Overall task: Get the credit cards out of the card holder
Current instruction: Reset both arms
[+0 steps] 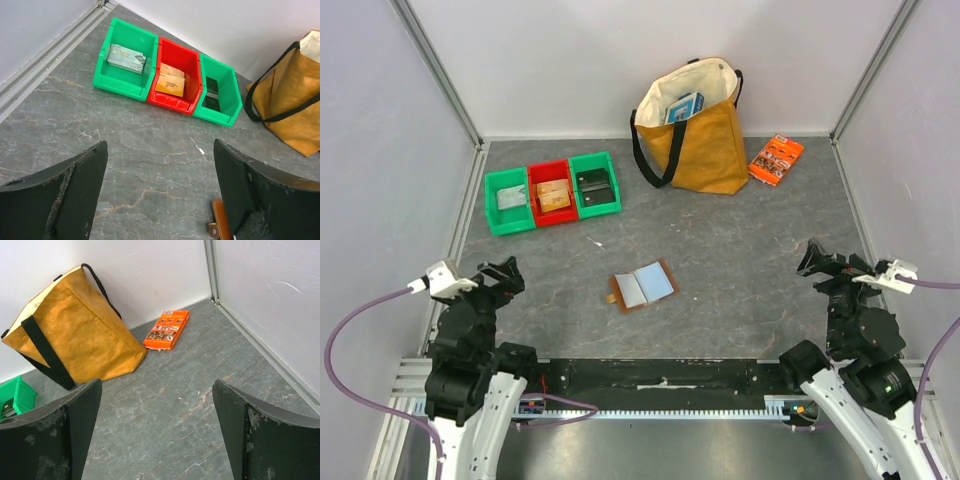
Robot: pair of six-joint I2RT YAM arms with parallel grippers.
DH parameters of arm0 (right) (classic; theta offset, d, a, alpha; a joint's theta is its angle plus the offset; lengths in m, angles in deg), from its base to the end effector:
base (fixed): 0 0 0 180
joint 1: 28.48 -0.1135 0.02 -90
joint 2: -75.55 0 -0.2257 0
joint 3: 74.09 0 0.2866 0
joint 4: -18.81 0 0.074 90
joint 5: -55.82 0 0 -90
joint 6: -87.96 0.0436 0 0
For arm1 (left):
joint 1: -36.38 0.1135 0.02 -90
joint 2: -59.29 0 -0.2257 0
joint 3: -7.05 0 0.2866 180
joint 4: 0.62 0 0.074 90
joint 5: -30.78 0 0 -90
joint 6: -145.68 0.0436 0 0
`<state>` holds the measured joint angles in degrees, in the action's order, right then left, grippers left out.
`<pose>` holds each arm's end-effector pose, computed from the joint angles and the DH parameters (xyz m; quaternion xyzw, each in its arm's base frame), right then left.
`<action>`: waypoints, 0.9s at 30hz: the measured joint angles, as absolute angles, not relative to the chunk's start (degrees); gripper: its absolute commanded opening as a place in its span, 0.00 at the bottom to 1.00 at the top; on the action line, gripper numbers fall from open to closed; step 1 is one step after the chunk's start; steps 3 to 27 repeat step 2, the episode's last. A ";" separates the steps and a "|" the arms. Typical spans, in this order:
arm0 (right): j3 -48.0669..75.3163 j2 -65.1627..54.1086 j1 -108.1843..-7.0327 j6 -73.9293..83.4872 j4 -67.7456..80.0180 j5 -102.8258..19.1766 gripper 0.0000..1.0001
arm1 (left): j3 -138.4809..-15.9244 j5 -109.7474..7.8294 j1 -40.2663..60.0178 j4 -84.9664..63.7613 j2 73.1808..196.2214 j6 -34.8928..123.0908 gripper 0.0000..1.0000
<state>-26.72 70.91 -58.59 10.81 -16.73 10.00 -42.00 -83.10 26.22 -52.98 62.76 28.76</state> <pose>0.1104 0.0289 0.3394 0.1869 0.6482 0.0230 0.7378 0.1098 -0.0017 0.3184 -0.2425 0.7037 -0.0599 0.6652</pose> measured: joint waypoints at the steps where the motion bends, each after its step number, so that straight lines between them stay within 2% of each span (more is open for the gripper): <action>1: -26.77 70.91 -58.59 10.81 -16.73 10.26 0.98 | -42.00 -83.10 26.22 -52.89 62.87 28.76 0.91; 27: -26.85 70.97 -58.59 10.83 -16.73 10.61 0.98 | -42.00 -83.10 26.22 -52.85 63.07 28.76 0.91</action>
